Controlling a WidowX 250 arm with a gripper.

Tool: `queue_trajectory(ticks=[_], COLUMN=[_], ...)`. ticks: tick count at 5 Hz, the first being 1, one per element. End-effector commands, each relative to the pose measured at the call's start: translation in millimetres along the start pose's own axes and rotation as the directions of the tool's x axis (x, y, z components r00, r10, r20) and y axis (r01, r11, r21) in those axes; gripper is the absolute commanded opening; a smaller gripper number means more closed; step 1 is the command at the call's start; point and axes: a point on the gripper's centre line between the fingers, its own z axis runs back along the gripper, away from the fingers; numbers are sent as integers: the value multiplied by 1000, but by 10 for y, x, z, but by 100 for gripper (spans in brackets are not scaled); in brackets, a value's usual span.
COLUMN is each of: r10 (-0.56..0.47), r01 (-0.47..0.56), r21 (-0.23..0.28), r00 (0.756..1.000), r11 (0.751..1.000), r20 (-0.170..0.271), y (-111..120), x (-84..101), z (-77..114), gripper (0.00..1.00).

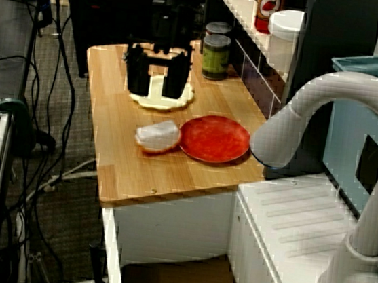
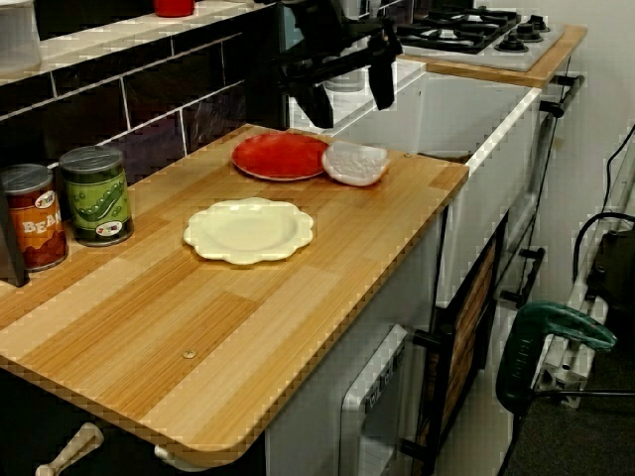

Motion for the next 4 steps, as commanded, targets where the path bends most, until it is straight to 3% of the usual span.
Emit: queue_trajectory(ticks=[1,4], r10=[17,40], r01=[-16,-38], r21=[110,108], r00=[1000,999], r11=[994,993], r20=[-9,-16], y=[-147,-50], x=[-5,-27], z=[-167,-227], gripper=[100,100])
